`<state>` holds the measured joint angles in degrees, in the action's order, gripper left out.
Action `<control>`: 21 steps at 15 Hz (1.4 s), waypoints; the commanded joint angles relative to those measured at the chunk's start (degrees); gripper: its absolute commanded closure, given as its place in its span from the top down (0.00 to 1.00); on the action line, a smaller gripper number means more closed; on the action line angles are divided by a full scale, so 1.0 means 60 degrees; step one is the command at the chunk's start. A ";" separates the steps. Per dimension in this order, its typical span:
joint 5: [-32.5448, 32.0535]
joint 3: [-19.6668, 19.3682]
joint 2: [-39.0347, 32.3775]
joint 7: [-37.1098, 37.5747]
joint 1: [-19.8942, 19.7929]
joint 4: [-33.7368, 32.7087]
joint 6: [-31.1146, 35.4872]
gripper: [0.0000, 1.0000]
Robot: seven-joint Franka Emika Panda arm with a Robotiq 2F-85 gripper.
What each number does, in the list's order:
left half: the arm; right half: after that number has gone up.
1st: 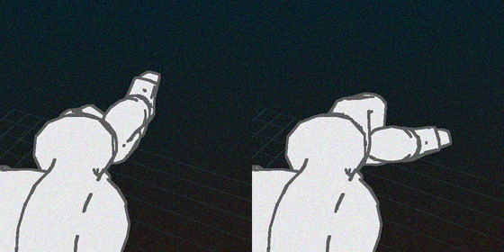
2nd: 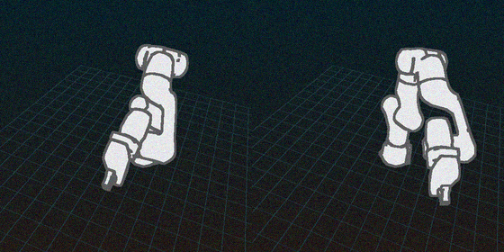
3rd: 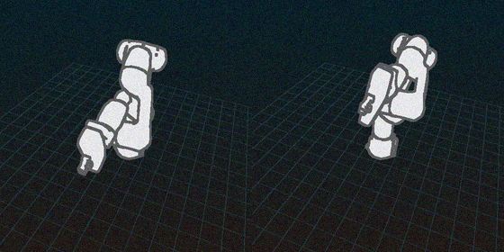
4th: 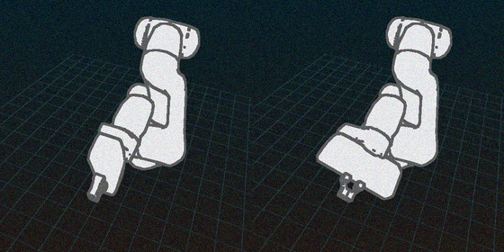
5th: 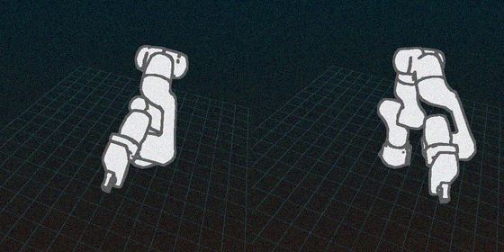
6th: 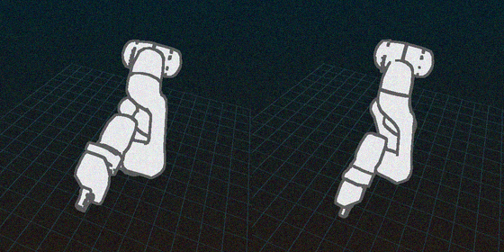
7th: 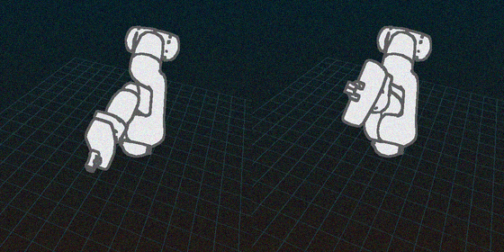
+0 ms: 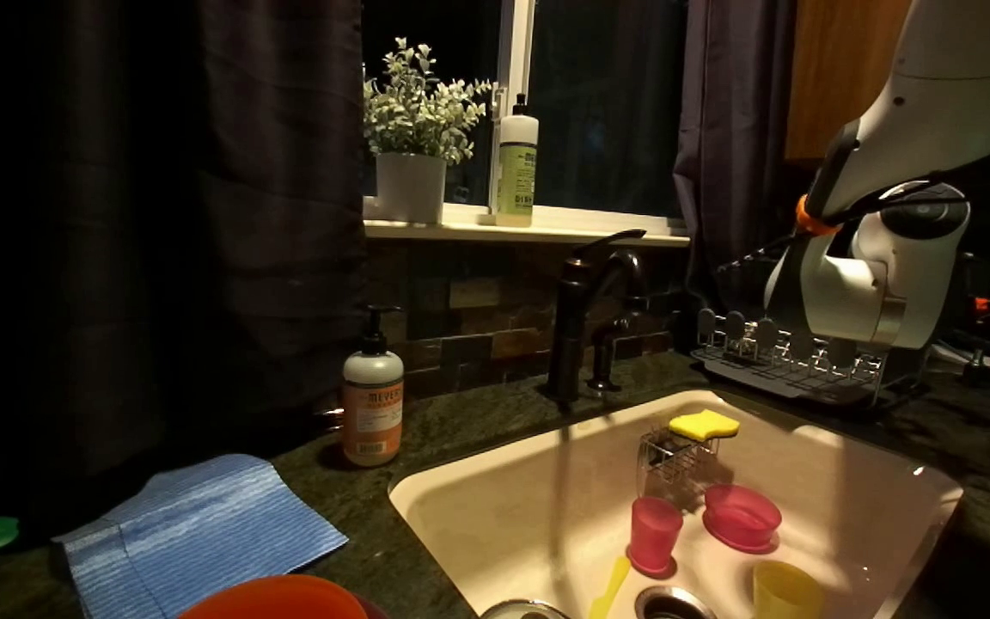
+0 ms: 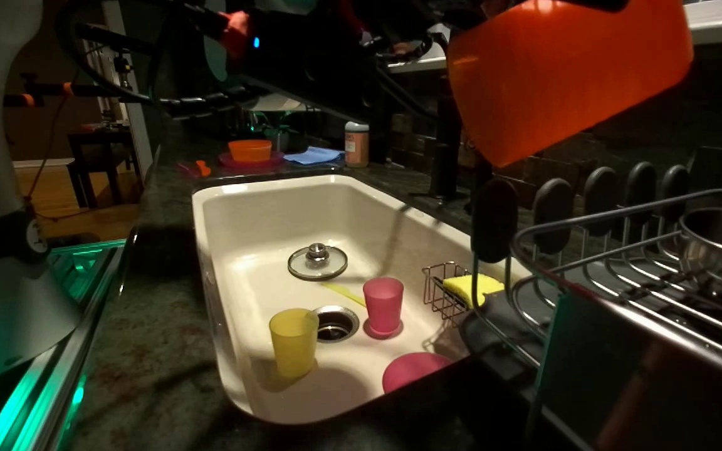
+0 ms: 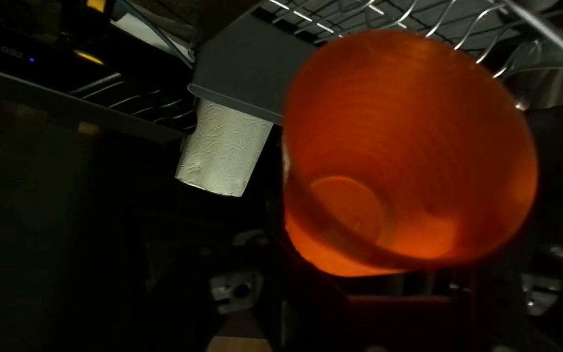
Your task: Remove the orange cup from the sink
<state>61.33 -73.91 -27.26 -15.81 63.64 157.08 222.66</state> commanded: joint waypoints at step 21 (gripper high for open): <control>-0.2037 0.8616 0.2092 0.0486 -0.9282 -0.0032 0.3340 0.44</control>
<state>51.28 -28.62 -16.49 -13.44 14.65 156.46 241.40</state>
